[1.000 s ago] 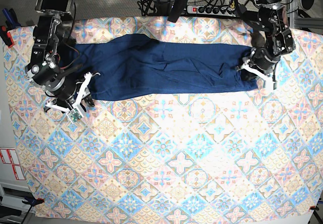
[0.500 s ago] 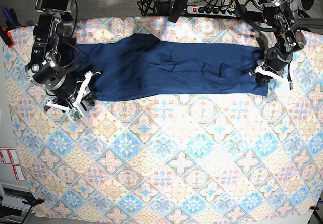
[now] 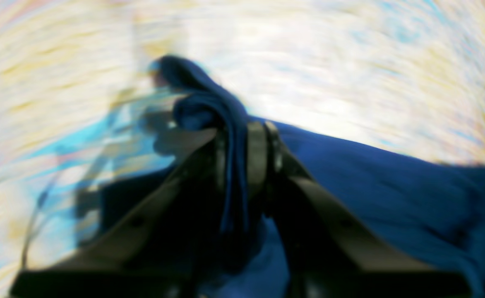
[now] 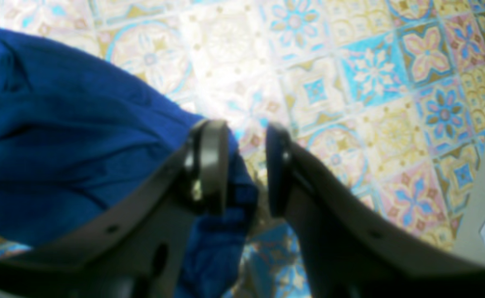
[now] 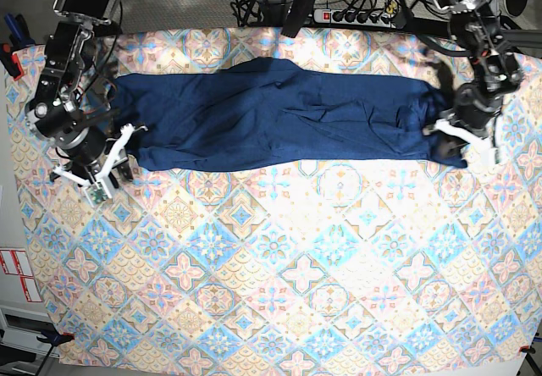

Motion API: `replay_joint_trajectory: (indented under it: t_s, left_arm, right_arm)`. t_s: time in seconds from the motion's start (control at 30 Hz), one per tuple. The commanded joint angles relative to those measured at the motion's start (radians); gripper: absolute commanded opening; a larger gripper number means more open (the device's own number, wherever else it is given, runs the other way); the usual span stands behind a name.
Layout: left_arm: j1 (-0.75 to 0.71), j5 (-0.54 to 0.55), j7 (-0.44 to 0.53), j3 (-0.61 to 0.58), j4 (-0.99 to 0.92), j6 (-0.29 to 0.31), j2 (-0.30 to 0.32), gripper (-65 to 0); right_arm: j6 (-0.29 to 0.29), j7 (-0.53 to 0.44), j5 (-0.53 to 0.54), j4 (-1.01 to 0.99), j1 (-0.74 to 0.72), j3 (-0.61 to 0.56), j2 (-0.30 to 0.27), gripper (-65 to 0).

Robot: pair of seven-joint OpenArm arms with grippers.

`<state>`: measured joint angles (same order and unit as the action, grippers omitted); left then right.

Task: Fold the T-shirt properly
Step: 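Lift the band's end with the left gripper and pull it toward the right gripper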

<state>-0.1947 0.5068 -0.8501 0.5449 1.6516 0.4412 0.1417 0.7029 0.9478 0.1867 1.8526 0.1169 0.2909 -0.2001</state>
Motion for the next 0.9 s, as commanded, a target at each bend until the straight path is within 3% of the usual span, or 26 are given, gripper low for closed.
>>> replay_joint_trajectory:
  t_s: [0.0,0.3,0.43,0.67,0.87]
  left_arm:
    - [0.005,0.022,0.024,-0.039,0.051,0.014,-0.012,-65.0]
    - [0.005,0.022,0.022,-0.354,0.177,0.018,-0.110,-65.0]
    - [-0.009,0.022,0.022,-0.478,0.212,0.018,-0.115,-65.0]
    - [-0.016,0.022,0.022,-0.570,0.212,0.017,-0.109,-65.0]
    - [-0.044,0.020,0.022,-0.564,0.212,0.015,-0.077,-65.0]
  right_arm:
    - [-0.005,-0.017,0.007,0.017,-0.012,0.018,-0.015,-49.3]
    - [-0.005,-0.016,0.006,0.015,-0.001,0.064,-0.017,-49.3]
    - [-0.005,-0.016,0.006,0.014,0.002,0.075,-0.017,-49.3]
    - [-0.005,-0.016,0.006,0.014,-0.003,0.081,-0.019,-49.3]
    - [-0.005,-0.016,0.006,0.011,-0.007,0.081,-0.019,-49.3]
